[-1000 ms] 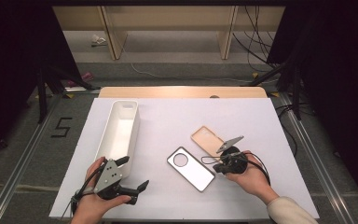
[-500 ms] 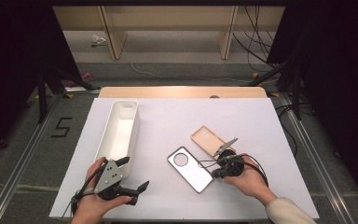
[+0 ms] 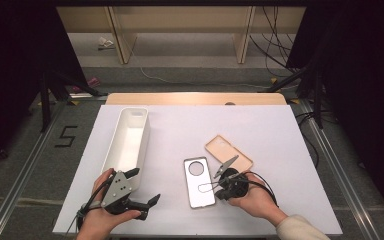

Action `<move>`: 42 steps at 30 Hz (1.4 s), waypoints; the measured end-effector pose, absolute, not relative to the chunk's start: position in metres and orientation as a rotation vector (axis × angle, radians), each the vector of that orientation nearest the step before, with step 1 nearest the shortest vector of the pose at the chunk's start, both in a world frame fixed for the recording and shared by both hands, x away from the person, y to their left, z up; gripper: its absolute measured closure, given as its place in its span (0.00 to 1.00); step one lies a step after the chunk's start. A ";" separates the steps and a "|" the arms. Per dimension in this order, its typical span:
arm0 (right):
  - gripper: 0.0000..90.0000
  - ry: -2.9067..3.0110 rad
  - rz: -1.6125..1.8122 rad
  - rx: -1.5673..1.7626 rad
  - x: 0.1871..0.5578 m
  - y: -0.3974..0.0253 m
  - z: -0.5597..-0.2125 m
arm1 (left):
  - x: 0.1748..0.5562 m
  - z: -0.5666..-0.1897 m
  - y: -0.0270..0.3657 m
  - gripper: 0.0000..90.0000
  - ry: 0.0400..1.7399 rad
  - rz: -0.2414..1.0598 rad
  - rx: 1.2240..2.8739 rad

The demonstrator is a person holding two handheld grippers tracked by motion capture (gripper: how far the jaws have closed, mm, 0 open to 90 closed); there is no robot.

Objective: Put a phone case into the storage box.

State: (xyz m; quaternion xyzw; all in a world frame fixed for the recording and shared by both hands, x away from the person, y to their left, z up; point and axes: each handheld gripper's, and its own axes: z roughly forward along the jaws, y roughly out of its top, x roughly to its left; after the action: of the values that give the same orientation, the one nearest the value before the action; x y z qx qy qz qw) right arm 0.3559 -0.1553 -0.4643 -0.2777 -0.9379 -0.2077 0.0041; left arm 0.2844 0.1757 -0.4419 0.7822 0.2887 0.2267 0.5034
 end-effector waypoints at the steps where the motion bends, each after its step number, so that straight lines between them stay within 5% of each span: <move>1: 1.00 -2.944 -0.647 -0.859 0.355 -0.151 -0.464 | 0.284 -0.442 0.176 0.02 0.695 0.550 1.890; 15: 0.99 -2.966 -0.648 -0.837 0.355 -0.150 -0.463 | 0.284 -0.442 0.176 0.02 0.690 0.546 1.891; 26: 0.37 -3.237 -0.558 -0.521 0.352 -0.145 -0.444 | 0.284 -0.442 0.176 0.02 0.690 0.544 1.888; 33: 0.23 -3.285 -0.517 -0.373 0.347 -0.135 -0.438 | 0.284 -0.442 0.175 0.02 0.689 0.538 1.888; 42: 0.23 -3.301 -0.431 -0.259 0.342 -0.119 -0.439 | 0.284 -0.442 0.175 0.02 0.687 0.541 1.893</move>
State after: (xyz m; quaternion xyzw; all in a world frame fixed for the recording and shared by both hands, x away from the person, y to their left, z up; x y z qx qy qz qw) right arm 0.3424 -0.1195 -0.4387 -0.0771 -0.9838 -0.1284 -0.0983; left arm 0.2838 0.1751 -0.4420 0.7842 0.2845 0.2240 0.5039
